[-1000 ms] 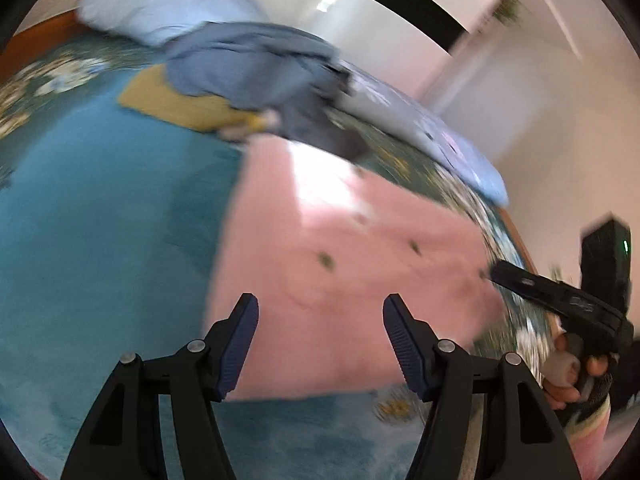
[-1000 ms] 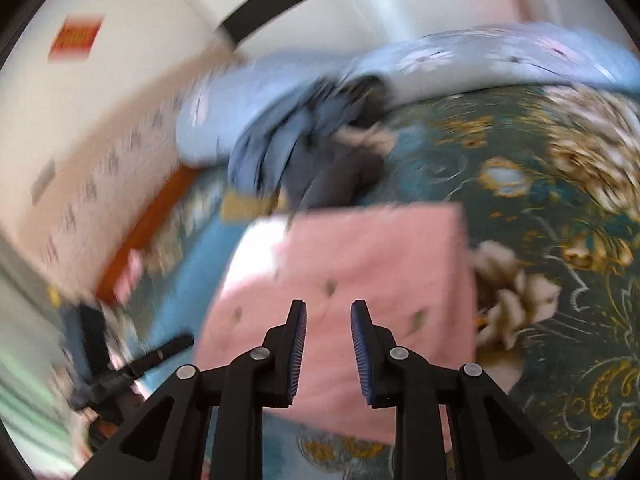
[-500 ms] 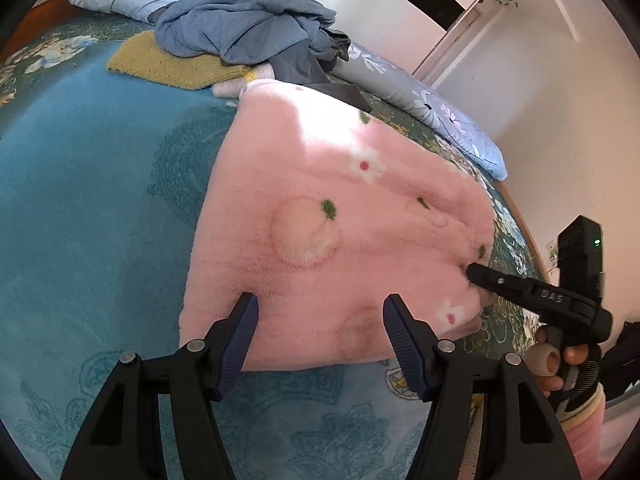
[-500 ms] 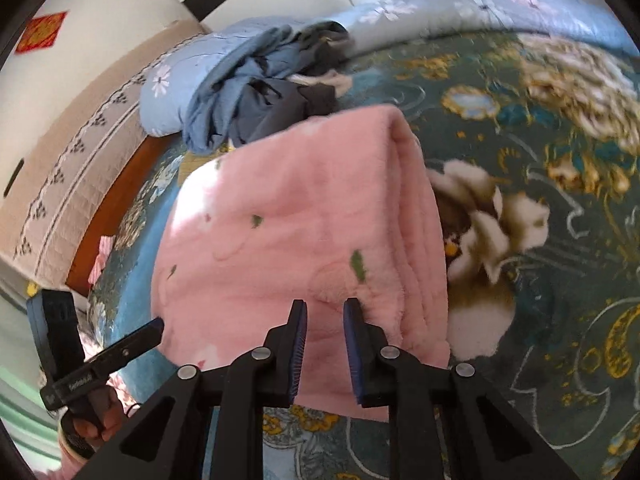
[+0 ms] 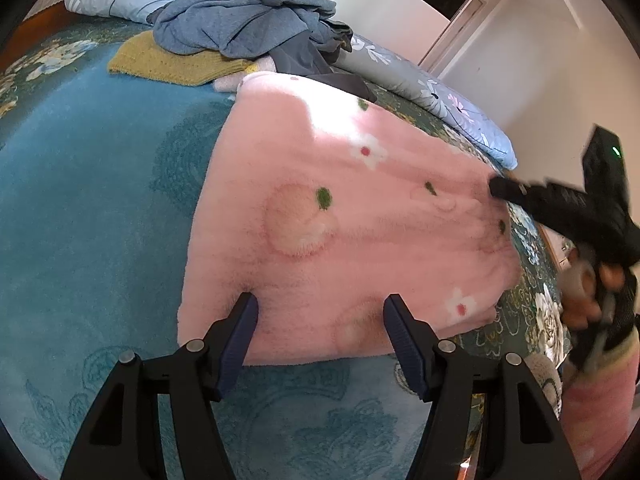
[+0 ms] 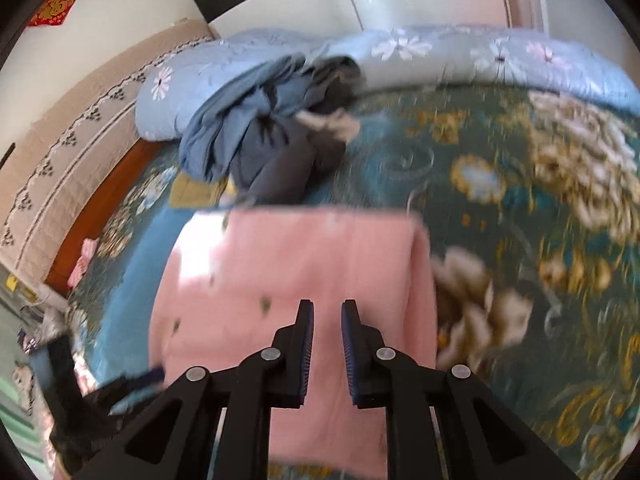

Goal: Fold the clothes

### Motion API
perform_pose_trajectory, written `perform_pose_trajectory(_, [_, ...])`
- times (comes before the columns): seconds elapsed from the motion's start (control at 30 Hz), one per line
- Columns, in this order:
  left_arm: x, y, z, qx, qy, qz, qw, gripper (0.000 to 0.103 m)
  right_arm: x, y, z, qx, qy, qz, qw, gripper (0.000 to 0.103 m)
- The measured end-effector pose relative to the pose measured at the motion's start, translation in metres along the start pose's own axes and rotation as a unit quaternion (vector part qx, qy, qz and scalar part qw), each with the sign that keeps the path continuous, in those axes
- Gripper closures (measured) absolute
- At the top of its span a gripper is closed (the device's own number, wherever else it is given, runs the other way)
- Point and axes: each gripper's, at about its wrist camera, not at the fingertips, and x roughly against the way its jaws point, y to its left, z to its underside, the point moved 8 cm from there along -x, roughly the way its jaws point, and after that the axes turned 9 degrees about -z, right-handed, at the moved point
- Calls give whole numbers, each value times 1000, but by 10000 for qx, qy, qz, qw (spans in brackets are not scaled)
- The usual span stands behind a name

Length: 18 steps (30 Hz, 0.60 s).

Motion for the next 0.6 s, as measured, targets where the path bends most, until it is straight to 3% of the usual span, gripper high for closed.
perform_pose_trajectory(0.17, [-1,4,1,152,26,169,9997,37,-27,-18,-25,-176,15,-90,9998,86])
perform_pose_trajectory(0.37, [-3,4,1,221,48,263,9994,37,-57,-44,-17,-590,502,35,9970,87])
perform_pose_trajectory(0.5, [-2,3,1,207,58,235,9995,37,-58,-42,-13,-400,601,100,9973,87])
perform_pose_trajectory(0.6, [4,4,0,214,24,306,9993,37,-35,-29,-9,-412,338,-53,9986,86])
